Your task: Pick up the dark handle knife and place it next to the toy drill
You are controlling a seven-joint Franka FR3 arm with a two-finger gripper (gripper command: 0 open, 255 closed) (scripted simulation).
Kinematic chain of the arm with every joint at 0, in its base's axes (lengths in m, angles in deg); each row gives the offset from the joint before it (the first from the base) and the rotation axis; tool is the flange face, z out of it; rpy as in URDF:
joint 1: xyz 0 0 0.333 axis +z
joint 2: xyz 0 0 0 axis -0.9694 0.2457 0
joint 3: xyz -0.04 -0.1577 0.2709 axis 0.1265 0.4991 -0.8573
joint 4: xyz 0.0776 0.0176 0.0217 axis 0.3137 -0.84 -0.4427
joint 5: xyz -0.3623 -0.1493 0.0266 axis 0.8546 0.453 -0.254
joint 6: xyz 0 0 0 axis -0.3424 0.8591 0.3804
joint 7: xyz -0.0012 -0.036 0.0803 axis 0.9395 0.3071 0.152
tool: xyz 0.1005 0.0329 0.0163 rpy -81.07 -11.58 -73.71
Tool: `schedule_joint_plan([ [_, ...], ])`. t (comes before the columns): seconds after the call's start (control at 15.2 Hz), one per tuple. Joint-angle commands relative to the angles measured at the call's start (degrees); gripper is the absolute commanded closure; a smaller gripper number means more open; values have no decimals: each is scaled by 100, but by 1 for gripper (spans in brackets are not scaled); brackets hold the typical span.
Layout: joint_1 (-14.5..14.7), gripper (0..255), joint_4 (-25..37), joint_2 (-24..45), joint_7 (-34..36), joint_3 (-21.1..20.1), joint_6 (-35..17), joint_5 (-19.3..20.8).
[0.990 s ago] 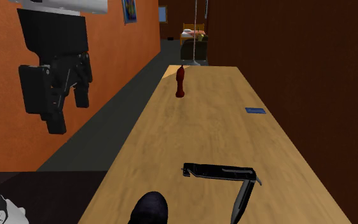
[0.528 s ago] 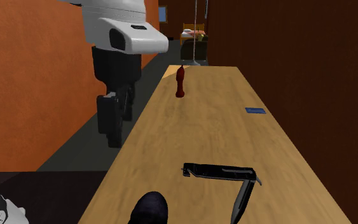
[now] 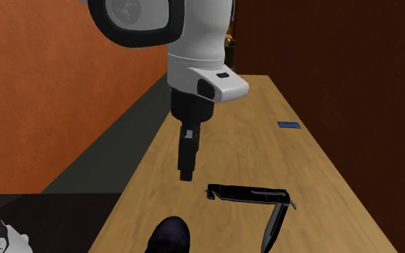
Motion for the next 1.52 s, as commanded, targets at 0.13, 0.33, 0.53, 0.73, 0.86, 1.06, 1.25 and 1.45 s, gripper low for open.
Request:
schedule_joint_plan([
  [0.13,2,0,616,885,226,-31,-309,39],
  [0.33,31,0,1134,1539,400,-41,-474,75],
  [0.53,70,0,1727,2202,560,-35,-575,113],
  [0.73,96,0,2005,2559,635,-25,-670,132],
  [0.86,100,0,1919,2612,639,-23,-808,139],
  [1.06,106,0,1800,2698,647,-20,-1014,150],
  [1.25,110,0,1741,2747,651,-18,-1120,157],
  [1.45,110,0,1742,2747,651,-18,-1120,157],
])
